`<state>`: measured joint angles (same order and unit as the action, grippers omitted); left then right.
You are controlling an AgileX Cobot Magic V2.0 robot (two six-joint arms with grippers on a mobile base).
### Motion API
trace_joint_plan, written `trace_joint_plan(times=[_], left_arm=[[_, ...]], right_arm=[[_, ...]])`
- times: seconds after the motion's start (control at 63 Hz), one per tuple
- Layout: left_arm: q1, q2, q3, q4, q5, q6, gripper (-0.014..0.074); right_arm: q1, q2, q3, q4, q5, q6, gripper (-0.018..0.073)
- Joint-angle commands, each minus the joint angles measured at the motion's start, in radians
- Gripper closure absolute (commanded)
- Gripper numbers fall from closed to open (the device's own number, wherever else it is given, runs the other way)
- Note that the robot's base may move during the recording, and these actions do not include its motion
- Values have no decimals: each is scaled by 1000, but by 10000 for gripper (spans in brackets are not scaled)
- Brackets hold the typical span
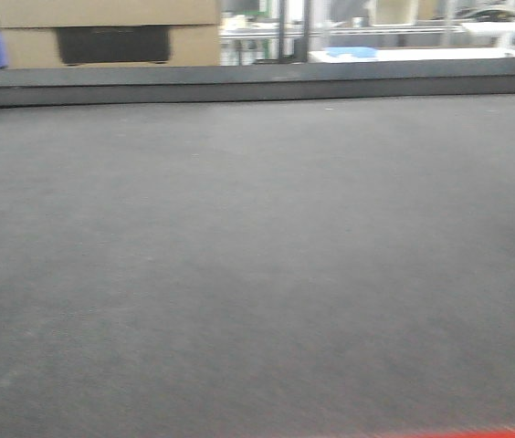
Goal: Place cylindrical capacitor in blue bin on shelf
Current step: 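Drive the base away from the table toward the blue bin shelf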
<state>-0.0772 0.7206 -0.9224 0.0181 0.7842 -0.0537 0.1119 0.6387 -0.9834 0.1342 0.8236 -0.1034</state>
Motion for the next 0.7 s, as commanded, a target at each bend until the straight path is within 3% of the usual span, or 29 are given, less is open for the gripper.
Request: trace_joint_plan(times=[0.0, 0.683], left_arm=[[2, -8, -7, -4, -17, -4, 708], [2, -8, -7, -4, -17, -4, 708]], right_arm=[[2, -6, -7, -7, -32, -5, 721], [2, -6, -7, -7, -32, -5, 721]])
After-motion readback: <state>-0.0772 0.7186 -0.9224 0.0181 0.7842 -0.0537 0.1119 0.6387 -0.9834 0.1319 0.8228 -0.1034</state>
